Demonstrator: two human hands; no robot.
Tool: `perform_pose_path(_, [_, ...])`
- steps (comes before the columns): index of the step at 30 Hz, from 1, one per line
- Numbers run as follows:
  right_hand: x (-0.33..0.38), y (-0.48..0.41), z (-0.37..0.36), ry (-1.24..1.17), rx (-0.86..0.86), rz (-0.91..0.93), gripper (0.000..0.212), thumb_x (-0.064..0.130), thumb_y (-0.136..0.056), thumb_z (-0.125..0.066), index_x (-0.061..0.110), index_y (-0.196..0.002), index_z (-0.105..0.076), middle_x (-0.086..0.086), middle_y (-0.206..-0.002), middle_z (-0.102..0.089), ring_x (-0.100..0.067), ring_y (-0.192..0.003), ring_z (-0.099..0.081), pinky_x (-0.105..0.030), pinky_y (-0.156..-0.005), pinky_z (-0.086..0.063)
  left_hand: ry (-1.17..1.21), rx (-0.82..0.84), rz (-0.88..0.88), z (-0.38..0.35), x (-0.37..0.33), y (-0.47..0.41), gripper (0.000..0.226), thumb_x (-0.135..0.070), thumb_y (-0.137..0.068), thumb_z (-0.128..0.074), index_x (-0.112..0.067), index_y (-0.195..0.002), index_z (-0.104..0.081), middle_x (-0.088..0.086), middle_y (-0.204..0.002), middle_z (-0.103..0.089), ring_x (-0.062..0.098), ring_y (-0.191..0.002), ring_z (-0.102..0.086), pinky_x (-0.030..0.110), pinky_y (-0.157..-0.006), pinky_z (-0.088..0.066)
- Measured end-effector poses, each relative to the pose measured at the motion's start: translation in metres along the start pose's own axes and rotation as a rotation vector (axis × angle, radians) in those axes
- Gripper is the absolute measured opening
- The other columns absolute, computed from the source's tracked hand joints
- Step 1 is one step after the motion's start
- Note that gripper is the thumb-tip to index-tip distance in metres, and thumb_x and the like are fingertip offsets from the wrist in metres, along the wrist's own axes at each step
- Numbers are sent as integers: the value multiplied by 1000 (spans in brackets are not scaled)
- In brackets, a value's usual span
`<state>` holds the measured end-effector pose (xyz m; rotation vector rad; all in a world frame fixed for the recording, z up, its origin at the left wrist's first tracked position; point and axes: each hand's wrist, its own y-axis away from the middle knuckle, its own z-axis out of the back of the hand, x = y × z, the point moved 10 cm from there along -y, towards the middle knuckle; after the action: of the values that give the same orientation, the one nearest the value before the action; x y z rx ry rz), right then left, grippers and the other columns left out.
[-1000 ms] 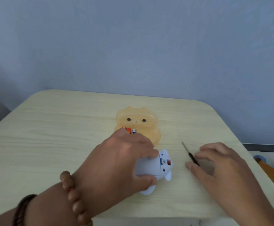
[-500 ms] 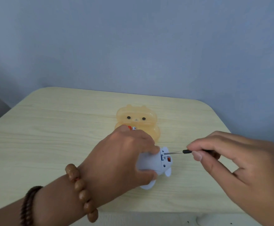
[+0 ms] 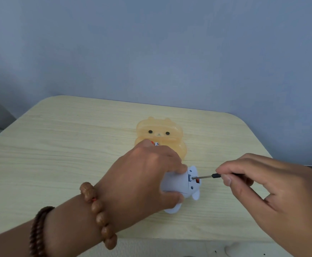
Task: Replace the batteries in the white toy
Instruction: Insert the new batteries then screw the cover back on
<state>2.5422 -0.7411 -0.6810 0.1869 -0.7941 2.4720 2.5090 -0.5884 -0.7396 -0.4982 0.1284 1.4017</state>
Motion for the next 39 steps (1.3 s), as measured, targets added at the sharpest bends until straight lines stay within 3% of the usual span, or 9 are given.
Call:
perform_pose_path(6, [10, -11, 0, 134, 107, 9, 16, 25, -89, -59, 27, -81, -73, 23, -67, -55, -3, -59, -53, -11, -57, -41, -29, -6, -15, 0, -5, -1, 47, -50, -75, -67, -44, -122, -61, -28, -121, -57, 11, -109, -46, 35, -84, -51])
perform_pose_path(9, [16, -24, -9, 246, 253, -6, 17, 15, -91, -60, 27, -82, -69, 14, -69, -59, -10, -59, -56, -31, -54, -50, -39, -18, -24, 1, -9, -2, 42, -46, -73, -66, -42, -115, -65, -25, -118, -59, 15, -108, -47, 39, -78, -53])
perform_pose_path(15, [17, -40, -35, 312, 502, -13, 13, 25, -100, -42, 35, -99, -49, 12, -95, -56, -12, -87, -57, -35, -79, -52, -56, -23, -11, 1, -11, -2, 45, -49, -70, -61, -42, -114, -63, -27, -119, -57, 16, -106, -46, 38, -74, -54])
perform_pose_path(20, [19, -38, -35, 345, 522, 13, 9, 34, -101, -33, 39, -98, -40, 13, -94, -53, -13, -81, -57, -36, -74, -53, -55, -2, -7, -2, -8, -5, 45, -53, -71, -58, -44, -115, -60, -28, -118, -54, 14, -107, -44, 36, -76, -53])
perform_pose_path(23, [19, -39, -37, 312, 483, 2, 25, 47, -100, -18, 37, -92, -39, 12, -81, -54, -14, -72, -57, -37, -65, -51, -42, 11, -11, -3, -8, -8, 49, -54, -70, -57, -46, -119, -58, -32, -121, -53, 13, -107, -43, 35, -79, -53])
perform_pose_path(26, [13, -42, -36, 251, 415, -22, 11, 42, -105, -32, 40, -109, -42, 20, -86, -58, -10, -78, -59, -31, -64, -51, -14, 21, -14, -3, -5, -8, 49, -56, -71, -59, -48, -120, -58, -34, -121, -52, 9, -108, -43, 32, -84, -50])
perform_pose_path(30, [5, -41, -40, 163, 485, -48, 24, 38, -104, -41, 51, -125, -39, 38, -83, -43, 11, -77, -47, -17, -59, -39, 4, 30, -31, -3, -8, -8, 45, -54, -73, -61, -48, -117, -61, -34, -121, -53, 11, -106, -43, 29, -86, -46])
perform_pose_path(34, [6, -42, -55, 148, 571, -23, 34, 30, -100, -39, 48, -127, -47, 28, -94, -40, 11, -74, -44, -18, -60, -35, -12, 22, -65, -1, -12, -10, 30, -49, -74, -60, -39, -101, -67, -28, -108, -59, 6, -95, -46, 14, -89, -32])
perform_pose_path(39, [6, -45, -57, 165, 586, 20, 38, 38, -92, -36, 43, -127, -52, 27, -90, -46, 8, -77, -50, -20, -58, -39, 10, -3, -47, 0, -10, -7, 34, -51, -72, -58, -42, -104, -67, -30, -109, -58, 6, -97, -44, 15, -86, -38])
